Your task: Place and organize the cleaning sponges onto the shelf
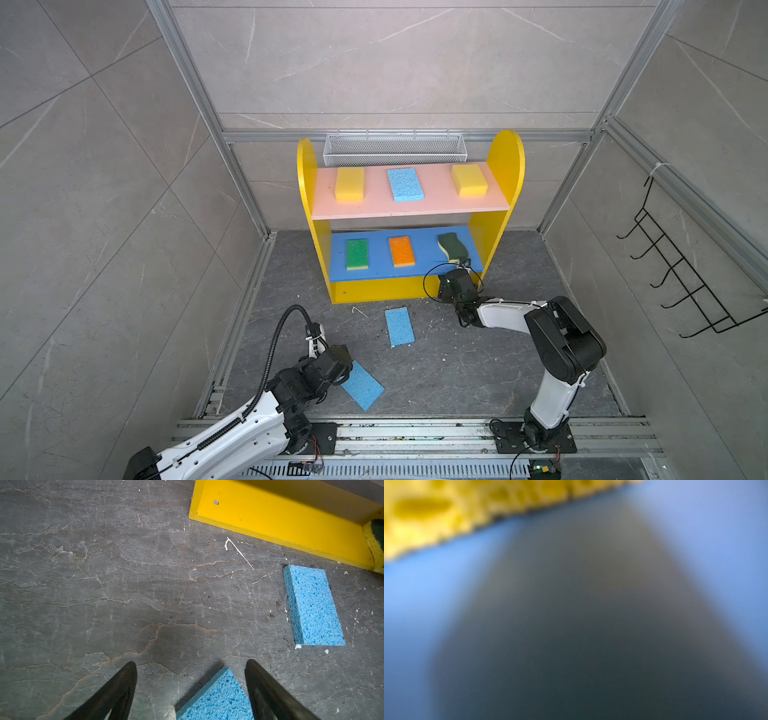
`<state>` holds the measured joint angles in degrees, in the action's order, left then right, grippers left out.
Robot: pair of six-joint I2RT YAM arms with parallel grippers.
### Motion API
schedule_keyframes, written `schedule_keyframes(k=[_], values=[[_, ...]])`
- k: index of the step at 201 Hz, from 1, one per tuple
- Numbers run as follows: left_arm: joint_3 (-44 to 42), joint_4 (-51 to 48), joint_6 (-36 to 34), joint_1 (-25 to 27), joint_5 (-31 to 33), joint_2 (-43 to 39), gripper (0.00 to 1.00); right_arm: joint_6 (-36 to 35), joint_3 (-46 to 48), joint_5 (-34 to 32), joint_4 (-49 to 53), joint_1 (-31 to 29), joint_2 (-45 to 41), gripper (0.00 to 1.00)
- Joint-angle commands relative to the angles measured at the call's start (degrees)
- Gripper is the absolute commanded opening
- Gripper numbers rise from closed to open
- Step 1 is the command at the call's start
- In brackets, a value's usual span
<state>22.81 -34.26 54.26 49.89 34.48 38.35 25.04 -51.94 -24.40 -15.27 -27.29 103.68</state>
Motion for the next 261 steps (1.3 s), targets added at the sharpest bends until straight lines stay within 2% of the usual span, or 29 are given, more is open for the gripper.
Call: schedule_keyframes(k=[1,41,84,112,134,177,197,209,226,261], values=[[1.9,-0.5,0.8,0.0,2.0,-0.4,0.84,1.3,3.2,1.1,2.6,-0.2,-4.1,0.79],[2.7,-0.7,-0.4,0.1,1.6,-1.2,0.84,4.0,6.9,2.2,4.9,-2.4,-11.0,0.79],[3.5,-1.9,-0.6,0.1,1.1,-2.0,0.83,10.5,12.7,7.7,5.6,-2.8,-19.2,0.75],[3.2,-1.3,-0.7,0.1,0.3,-2.6,0.83,11.7,16.3,14.7,4.0,-2.7,-23.5,0.61],[2.9,-1.1,-0.7,0.1,-0.2,-2.9,0.82,13.7,19.8,18.5,1.5,-2.7,-26.8,0.43],[1.2,-0.4,-0.4,0.1,-1.3,-4.8,0.82,19.2,25.9,23.3,-6.9,-2.0,-28.6,0.24],[0.7,-0.6,-0.3,0.1,-1.6,-5.6,0.82,23.1,29.1,26.5,-15.4,-0.9,-26.1,0.16],[0.3,-0.7,-0.2,0.1,-1.9,-6.1,0.82,24.9,32.1,29.0,-24.7,-0.4,-23.5,0.12],[-0.1,-1.0,0.2,0.1,-2.1,-6.6,0.82,26.9,34.3,30.3,-32.0,0.0,-20.2,0.00],[-0.5,-1.0,0.5,0.2,-2.0,-6.3,0.82,27.3,35.4,30.2,-35.3,-0.1,-17.9,0.00]])
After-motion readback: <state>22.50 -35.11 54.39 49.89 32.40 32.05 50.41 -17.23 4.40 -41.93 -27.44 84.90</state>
